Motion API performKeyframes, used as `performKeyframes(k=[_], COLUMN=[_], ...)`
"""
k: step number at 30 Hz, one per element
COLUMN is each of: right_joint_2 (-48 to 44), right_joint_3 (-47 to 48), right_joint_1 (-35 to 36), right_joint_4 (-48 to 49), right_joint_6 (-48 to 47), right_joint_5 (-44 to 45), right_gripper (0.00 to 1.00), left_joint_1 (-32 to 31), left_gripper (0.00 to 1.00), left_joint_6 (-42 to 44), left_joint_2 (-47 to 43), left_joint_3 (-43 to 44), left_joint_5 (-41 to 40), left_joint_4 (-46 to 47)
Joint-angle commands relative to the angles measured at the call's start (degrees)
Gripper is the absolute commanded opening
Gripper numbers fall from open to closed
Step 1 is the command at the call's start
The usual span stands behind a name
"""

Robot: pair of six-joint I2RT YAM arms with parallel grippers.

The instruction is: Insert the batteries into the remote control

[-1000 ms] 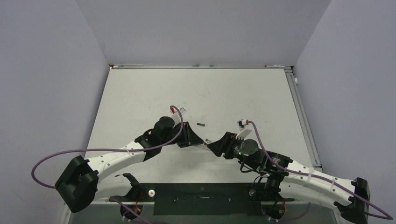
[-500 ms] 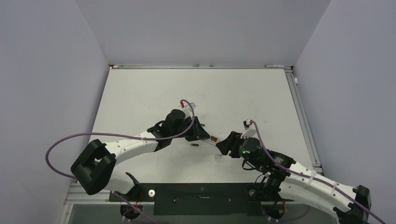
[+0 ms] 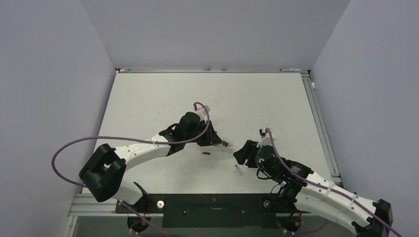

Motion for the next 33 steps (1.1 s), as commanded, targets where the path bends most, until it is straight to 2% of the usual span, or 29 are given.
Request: performKeyframes(k=[1,11,18,23,28,33], right_joint_2=[-1.37,0.12,3.73,7.68,12.09,19.17], right_joint_3=[0.23,1.55,3.95,5.49,5.82,7.79], right_joint_1=[-0.37,-0.37,-0.29,0.19,2.96,9.34], right_joint_4=[-1.36,-4.11,-6.07,-6.72,-5.45,-4.65], right_joint_6=[-0.96,-1.2,-3.85,-5.33,-5.01,-3.84], right_joint_5=[0.52,-0.84,-2.99,-4.17,-5.06,-1.51], right_gripper=[0.54,0.52,0.51,0.44,0.39,0.34], left_joint_1=[-0.16,-0.07,-0.07,0.01,0.12,0.45], left_gripper=[0.0,0.0,0.0,0.0,0.0,0.0], left_joint_6=[3.84,2.94,-1.41,-5.03,-6.52,-7.1], left_joint_2=[-4.04,-12.18,-21.27,-27.29,-32.59,-37.26], left_joint_3=[4.01,0.63,-7.43,-13.8,-17.6,-20.18], left_joint_5=[-3.27,0.37,2.46,2.53,2.31,1.61], left_joint_4=[-2.84,-7.03,-6.35,-4.81,-5.74,-7.86])
